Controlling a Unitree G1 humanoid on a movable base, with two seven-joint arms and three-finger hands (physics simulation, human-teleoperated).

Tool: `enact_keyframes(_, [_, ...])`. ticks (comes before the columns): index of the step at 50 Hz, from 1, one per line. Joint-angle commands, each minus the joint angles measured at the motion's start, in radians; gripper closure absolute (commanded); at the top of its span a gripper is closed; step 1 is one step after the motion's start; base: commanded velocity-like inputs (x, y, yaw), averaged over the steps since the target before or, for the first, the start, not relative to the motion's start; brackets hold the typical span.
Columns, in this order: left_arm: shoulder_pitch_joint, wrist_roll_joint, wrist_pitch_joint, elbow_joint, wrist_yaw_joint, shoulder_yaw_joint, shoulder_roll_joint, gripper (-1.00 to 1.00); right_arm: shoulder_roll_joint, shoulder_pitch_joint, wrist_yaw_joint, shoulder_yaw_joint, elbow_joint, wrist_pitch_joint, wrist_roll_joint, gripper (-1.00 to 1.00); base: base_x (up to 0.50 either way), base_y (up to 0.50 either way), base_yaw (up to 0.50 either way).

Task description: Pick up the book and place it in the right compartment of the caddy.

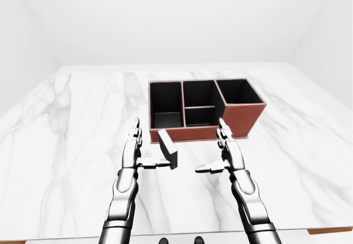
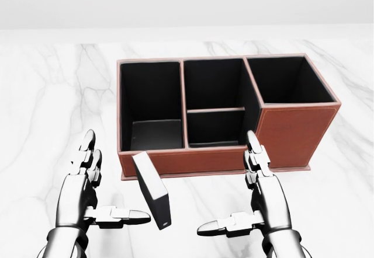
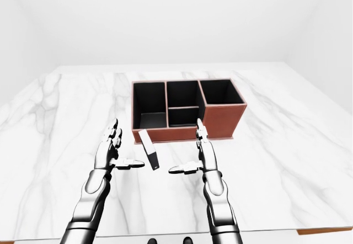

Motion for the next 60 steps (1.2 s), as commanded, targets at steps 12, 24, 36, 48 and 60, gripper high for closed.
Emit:
enact_keyframes(12, [0.001, 0.002, 0.000, 0.006, -0.001, -0.001, -0.001, -1.00, -0.001, -0.006, -0.003, -0.003, 0.020, -0.009, -0.002, -1.00, 0.09, 0.00, 0.00])
enact_keyframes(24, [0.000, 0.002, 0.000, 0.004, -0.003, -0.001, 0.001, -1.00, 0.000, -0.006, -0.003, -0.001, 0.016, -0.004, -0.003, -1.00, 0.09, 0.00, 0.00])
enact_keyframes(36, [-0.001, 0.003, 0.000, 0.006, -0.004, -0.002, 0.000, -1.00, 0.001, -0.003, 0.001, 0.005, 0.016, -0.009, -0.008, -1.00, 0.06, 0.00, 0.00])
enact_keyframes(48, [-0.003, -0.004, 0.000, 0.001, -0.001, -0.002, -0.004, -1.00, 0.002, -0.004, 0.001, 0.006, 0.025, -0.015, -0.012, -1.00, 0.00, 0.00, 0.00])
enact_keyframes(60, [-0.005, 0.001, 0.000, -0.018, -0.008, -0.008, -0.002, -1.00, 0.002, -0.003, 0.000, 0.008, 0.022, -0.013, -0.015, -1.00, 0.00, 0.00, 0.00])
